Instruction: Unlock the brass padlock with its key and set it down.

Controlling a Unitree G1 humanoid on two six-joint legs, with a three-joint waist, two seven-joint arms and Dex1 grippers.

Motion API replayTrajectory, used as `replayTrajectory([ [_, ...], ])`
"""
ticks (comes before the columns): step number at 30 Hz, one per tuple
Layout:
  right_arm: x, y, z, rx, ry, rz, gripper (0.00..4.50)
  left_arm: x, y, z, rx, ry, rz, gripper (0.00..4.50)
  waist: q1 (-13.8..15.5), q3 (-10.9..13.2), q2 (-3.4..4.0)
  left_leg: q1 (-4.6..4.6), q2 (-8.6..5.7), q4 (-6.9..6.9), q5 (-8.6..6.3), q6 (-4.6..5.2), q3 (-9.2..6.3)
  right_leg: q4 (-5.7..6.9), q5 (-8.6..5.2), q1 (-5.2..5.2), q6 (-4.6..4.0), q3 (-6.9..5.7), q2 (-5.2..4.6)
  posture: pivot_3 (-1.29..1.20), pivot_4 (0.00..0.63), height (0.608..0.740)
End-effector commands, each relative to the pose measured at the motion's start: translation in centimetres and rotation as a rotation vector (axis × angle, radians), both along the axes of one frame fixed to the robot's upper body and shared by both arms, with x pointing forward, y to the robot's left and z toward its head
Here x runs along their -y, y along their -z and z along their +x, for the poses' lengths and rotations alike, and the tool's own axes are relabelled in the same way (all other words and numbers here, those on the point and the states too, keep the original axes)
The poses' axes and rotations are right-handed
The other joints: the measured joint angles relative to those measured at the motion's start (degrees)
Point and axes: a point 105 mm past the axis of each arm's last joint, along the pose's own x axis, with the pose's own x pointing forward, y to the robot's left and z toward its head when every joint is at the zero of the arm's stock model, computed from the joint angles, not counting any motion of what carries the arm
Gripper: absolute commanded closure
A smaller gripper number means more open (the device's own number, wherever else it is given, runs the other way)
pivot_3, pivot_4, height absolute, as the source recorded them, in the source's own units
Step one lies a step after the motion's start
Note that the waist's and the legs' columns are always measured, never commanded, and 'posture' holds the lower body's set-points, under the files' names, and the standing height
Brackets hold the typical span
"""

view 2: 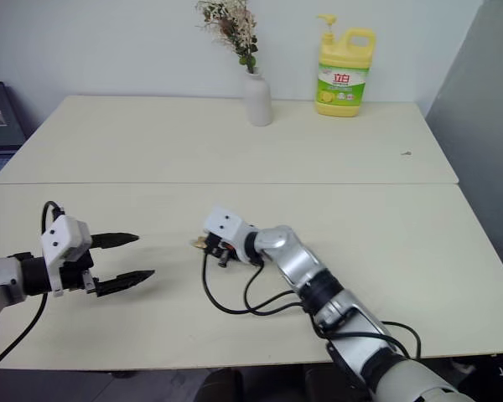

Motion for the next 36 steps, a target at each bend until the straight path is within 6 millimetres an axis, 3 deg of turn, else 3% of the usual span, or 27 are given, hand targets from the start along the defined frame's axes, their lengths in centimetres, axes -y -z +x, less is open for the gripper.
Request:
replayTrajectory([
  [1,3.1,-2.3,-1.8,0.041,-0.025,0.003,3.54,1.9,-0.7,-0.2,0.025,0.07,-0.014,0.0,0.4,-0.01,-0.02,0.0,-0.02,0.02,0.0,0.0,0.04,-0.02,0.0,0.0,0.01,0.02,-0.03,0.0,0.15,0.74],
  [4,6.5,-2.1,-2.6,0.045,0.025,-0.05,3.54,3.3,-0.7,-0.5,0.019,0.115,-0.033,0.0,0.56,0.0,-0.01,0.04,0.01,0.01,0.0,0.0,0.03,-0.01,-0.02,-0.01,0.04,0.02,0.02,0.0,0.15,0.74],
  [7,8.6,-1.7,-3.3,0.013,0.072,-0.077,3.54,4.3,-0.6,-0.6,0.013,0.147,-0.049,0.0,0.37,0.0,-0.01,0.13,0.07,0.0,0.0,0.0,0.01,0.04,-0.16,0.01,0.26,0.06,0.11,0.0,0.15,0.74],
  [14,11.2,0.2,-3.8,-0.031,0.131,-0.131,3.54,6.3,-0.1,-1.1,-0.015,0.22,-0.08,0.0,0.18,0.0,-0.01,0.19,0.05,0.01,0.0,0.01,0.09,0.03,-0.17,0.03,0.28,0.16,0.13,0.0,0.15,0.74],
  [18,12.5,0.8,-3.3,-0.033,0.151,-0.171,2.22,6.7,0.1,-1.1,-0.019,0.235,-0.09,0.0,0.35,0.0,-0.01,0.18,0.04,0.03,0.0,0.01,0.09,0.02,-0.17,0.04,0.29,0.16,0.12,0.0,0.15,0.74],
  [24,13.2,-0.8,-3.8,-0.008,0.149,-0.178,0.09,6.5,0.4,-1.3,-0.022,0.235,-0.091,0.0,0.49,0.0,-0.01,0.18,0.04,0.03,0.0,0.01,0.09,0.01,-0.17,0.05,0.29,0.16,0.12,0.0,0.15,0.74],
  [29,12.2,-1.9,-4.9,-0.069,0.153,-0.123,0.09,6.4,0.6,-1.4,-0.026,0.233,-0.093,0.0,0.4,0.0,-0.01,0.19,0.06,0.02,0.0,0.01,0.08,0.02,-0.17,0.04,0.29,0.16,0.13,0.0,0.15,0.74],
  [36,10.6,-0.5,-3.9,-0.13,0.224,-0.102,0.09,6.8,0.8,-1.7,-0.042,0.264,-0.101,0.0,0.41,-0.01,-0.02,0.19,0.04,0.03,0.0,0.0,0.1,0.01,-0.18,0.04,0.29,0.17,0.12,0.0,0.15,0.74],
])
